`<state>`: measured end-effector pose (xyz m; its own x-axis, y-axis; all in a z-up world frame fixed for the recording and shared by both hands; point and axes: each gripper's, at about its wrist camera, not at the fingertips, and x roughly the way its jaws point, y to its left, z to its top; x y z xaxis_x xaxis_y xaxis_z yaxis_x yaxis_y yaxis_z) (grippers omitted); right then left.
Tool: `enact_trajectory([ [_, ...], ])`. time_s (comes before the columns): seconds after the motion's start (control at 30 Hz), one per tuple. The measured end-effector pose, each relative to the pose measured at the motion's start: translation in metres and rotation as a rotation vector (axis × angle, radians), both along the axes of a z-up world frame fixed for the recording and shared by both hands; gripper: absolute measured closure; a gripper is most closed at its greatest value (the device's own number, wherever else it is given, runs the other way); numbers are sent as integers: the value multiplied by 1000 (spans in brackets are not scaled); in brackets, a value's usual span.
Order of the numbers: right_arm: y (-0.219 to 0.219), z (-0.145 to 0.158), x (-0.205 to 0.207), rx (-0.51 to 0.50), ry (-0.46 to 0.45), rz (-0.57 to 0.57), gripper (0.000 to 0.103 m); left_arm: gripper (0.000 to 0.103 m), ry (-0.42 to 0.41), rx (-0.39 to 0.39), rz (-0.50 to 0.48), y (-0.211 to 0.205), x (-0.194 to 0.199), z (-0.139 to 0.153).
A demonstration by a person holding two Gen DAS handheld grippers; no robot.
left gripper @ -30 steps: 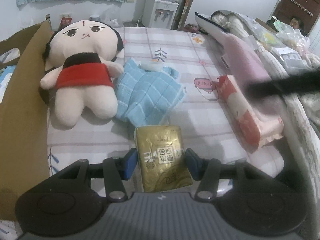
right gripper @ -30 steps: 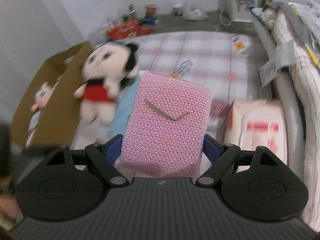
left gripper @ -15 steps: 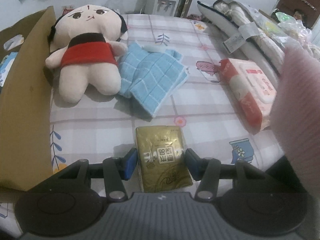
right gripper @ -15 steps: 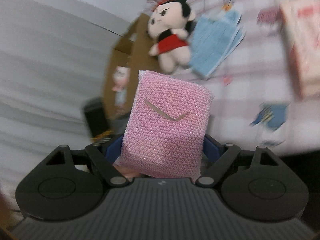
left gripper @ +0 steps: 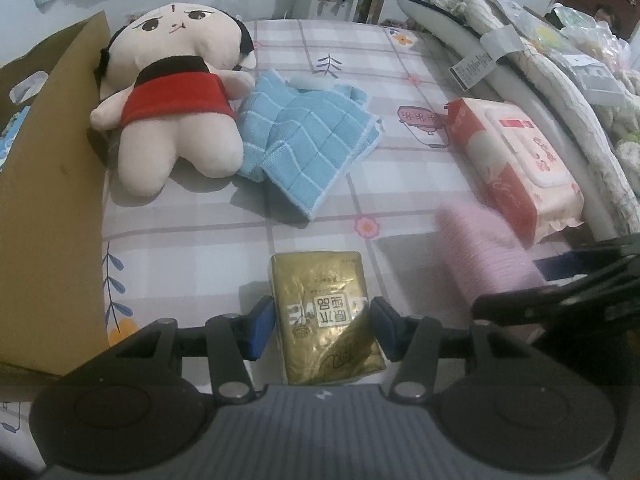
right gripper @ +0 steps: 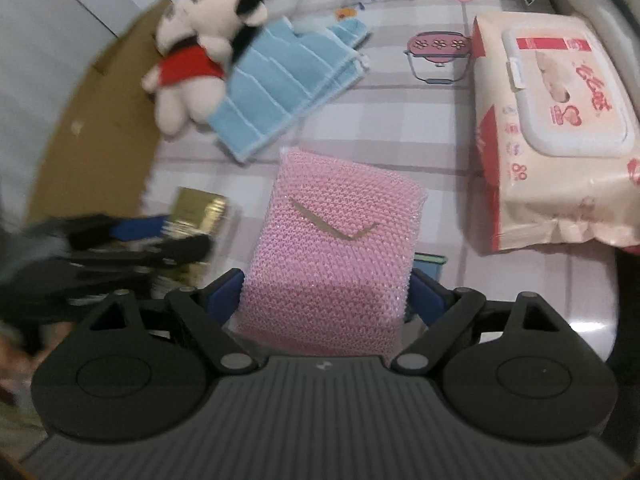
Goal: Organize soft objects
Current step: 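Lower the pink pouch back onto the mat and open the right tool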
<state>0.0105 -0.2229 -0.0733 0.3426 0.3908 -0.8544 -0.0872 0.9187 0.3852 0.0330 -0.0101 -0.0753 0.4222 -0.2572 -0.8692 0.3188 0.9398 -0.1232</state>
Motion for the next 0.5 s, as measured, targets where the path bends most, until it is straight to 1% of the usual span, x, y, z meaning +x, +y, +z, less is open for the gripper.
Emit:
enact_trajectory([
  [0.07, 3, -1, 1, -57, -1, 7, 15, 50, -1, -7, -1, 0, 0, 0],
  [0.2, -5, 7, -3, -108, -49, 11, 13, 50, -4, -19, -7, 0, 1, 1],
  [0.27, -7, 12, -2, -120, -67, 11, 13, 50, -5, -27, -11, 0, 1, 2],
  [0.37, -11, 12, 0, -125, -58, -2, 13, 50, -7, -30, -13, -1, 1, 2],
  [0.47, -5, 11, 1, -139, -96, 11, 18, 50, -6, -32, -17, -2, 1, 2],
  [0.5, -2, 11, 1, -148, -108, 23, 24, 50, -5, -32, -17, -2, 1, 2],
])
